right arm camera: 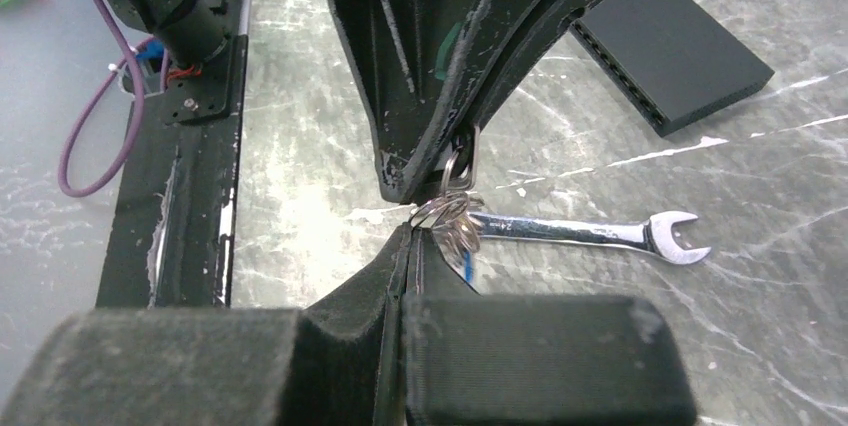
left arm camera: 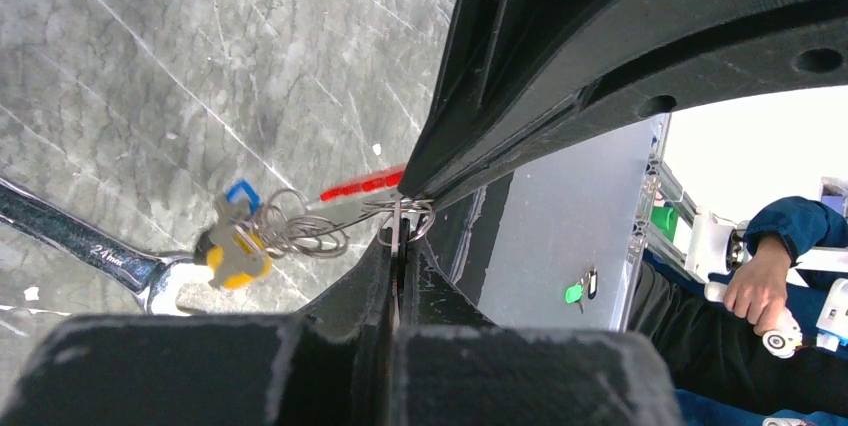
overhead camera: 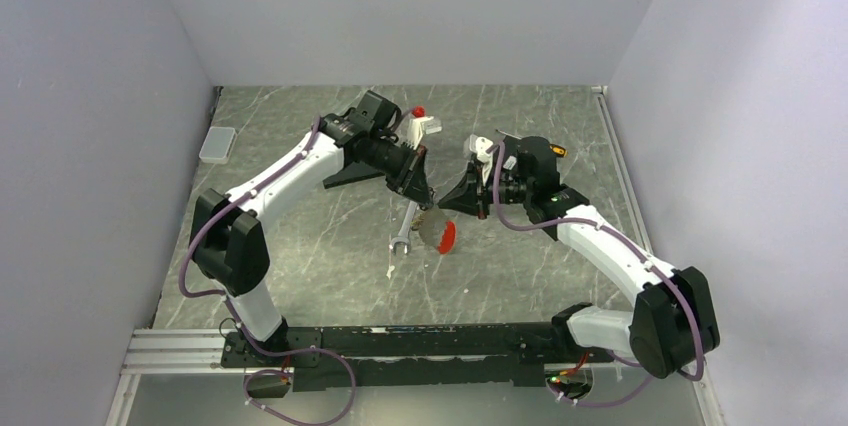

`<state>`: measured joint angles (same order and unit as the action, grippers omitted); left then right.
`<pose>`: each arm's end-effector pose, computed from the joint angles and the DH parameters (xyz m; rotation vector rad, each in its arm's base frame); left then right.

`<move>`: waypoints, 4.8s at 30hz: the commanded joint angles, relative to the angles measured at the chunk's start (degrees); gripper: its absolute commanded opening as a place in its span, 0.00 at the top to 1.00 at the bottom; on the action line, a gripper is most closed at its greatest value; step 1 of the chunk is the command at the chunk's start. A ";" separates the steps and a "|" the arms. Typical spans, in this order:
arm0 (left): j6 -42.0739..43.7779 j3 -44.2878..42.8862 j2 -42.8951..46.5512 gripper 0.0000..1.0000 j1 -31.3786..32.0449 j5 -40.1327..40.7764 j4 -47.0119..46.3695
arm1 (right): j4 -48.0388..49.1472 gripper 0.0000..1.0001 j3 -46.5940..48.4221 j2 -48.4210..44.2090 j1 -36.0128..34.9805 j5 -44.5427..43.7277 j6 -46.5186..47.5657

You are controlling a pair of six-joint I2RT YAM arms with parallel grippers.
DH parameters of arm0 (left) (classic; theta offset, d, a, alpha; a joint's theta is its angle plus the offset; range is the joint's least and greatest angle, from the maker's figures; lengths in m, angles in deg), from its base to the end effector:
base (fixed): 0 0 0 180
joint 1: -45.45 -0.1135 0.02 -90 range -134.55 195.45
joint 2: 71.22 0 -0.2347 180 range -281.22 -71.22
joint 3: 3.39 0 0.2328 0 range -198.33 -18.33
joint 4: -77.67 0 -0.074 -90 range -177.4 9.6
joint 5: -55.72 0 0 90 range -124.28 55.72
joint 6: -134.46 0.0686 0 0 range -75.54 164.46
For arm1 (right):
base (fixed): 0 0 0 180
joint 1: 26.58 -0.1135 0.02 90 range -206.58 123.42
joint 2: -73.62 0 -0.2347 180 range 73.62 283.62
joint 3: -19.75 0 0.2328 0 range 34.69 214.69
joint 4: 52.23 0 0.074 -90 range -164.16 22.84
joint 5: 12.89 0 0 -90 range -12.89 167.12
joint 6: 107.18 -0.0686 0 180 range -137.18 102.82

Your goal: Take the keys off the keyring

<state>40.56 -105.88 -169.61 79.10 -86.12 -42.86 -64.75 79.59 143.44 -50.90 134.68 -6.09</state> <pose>0.2636 -0.2403 0.2666 1.0120 2.3286 -1.4070 0.2228 0.1642 0.2511 -1.1847 1.5239 1.1284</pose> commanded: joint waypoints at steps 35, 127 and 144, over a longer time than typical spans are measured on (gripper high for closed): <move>-3.35 2.26 -2.12 1.00 -1.22 -0.83 -4.68 | -5.66 1.00 0.49 -2.76 -4.52 -13.52 36.02; 0.32 3.67 1.88 1.00 -0.15 -4.99 -4.10 | 10.94 0.99 2.97 13.28 0.94 10.86 -16.89; -1.55 6.38 1.76 1.00 -2.36 -2.97 -5.94 | 9.98 1.00 0.80 5.32 1.05 10.77 -8.68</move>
<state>39.32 -99.17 -169.28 77.00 -87.63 -46.71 -58.06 81.47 153.76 -49.44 143.48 -18.20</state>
